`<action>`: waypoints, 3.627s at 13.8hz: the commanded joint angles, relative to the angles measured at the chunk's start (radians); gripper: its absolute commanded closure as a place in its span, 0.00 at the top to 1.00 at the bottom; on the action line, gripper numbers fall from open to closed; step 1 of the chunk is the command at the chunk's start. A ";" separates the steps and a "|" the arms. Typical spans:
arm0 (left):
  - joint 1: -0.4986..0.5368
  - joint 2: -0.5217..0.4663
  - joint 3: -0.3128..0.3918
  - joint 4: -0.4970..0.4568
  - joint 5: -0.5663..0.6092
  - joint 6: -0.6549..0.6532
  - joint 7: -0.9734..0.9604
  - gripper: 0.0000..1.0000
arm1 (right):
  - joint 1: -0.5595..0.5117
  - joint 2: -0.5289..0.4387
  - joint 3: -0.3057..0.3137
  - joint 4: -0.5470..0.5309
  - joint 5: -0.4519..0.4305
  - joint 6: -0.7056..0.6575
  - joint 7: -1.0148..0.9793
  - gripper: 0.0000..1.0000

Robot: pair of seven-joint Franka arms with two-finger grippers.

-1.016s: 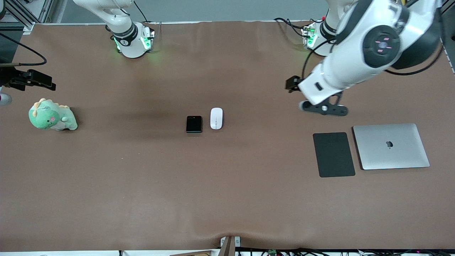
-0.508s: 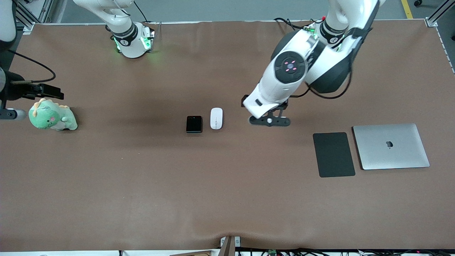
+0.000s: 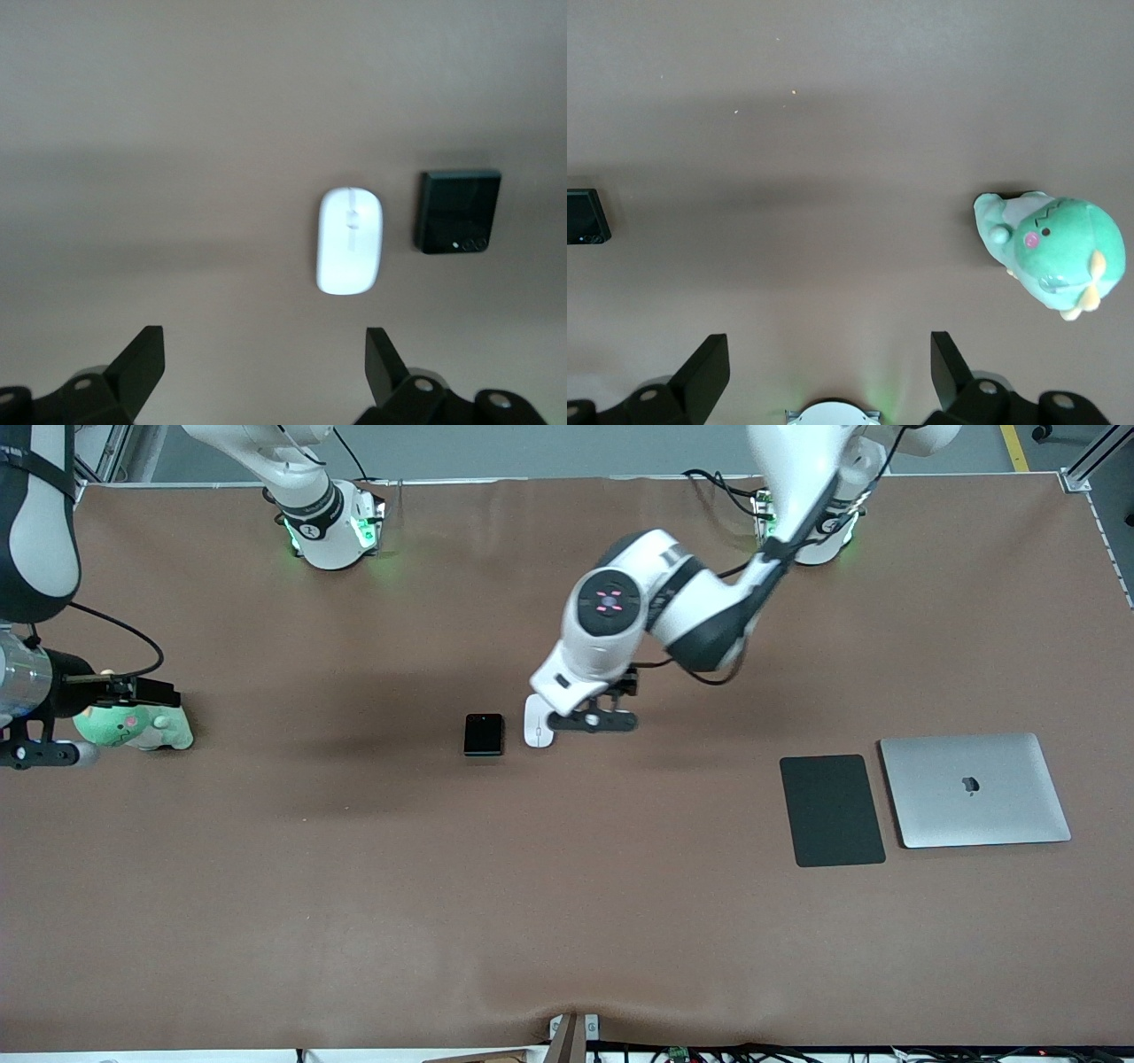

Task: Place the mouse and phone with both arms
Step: 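Reach the left gripper down over the white mouse while the right gripper moves out, then grasp the white mouse with the left gripper while the right gripper reaches the phone, then carry the mouse toward the mouse pad while the right gripper grasps the phone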

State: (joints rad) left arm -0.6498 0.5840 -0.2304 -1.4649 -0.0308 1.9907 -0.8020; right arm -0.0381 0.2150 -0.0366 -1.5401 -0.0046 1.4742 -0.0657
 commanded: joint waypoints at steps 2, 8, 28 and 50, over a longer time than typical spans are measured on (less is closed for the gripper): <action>-0.097 0.114 0.014 0.031 0.095 0.161 -0.153 1.00 | -0.010 0.014 0.012 -0.069 0.020 0.089 0.003 1.00; -0.102 0.233 0.014 0.032 0.192 0.322 -0.163 1.00 | -0.003 0.012 0.014 -0.158 0.074 0.188 0.003 1.00; -0.145 0.264 0.056 0.023 0.239 0.347 -0.163 0.29 | 0.161 0.006 0.017 -0.270 0.160 0.308 0.191 1.00; 0.562 0.042 0.053 0.020 0.227 0.142 0.370 0.00 | 0.584 0.254 0.017 -0.399 0.150 0.905 0.570 1.00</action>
State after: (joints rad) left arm -0.1442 0.6687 -0.1646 -1.4168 0.1780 2.1801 -0.5059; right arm 0.5286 0.4532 -0.0116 -1.9505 0.1428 2.3701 0.5146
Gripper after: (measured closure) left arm 0.388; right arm 0.000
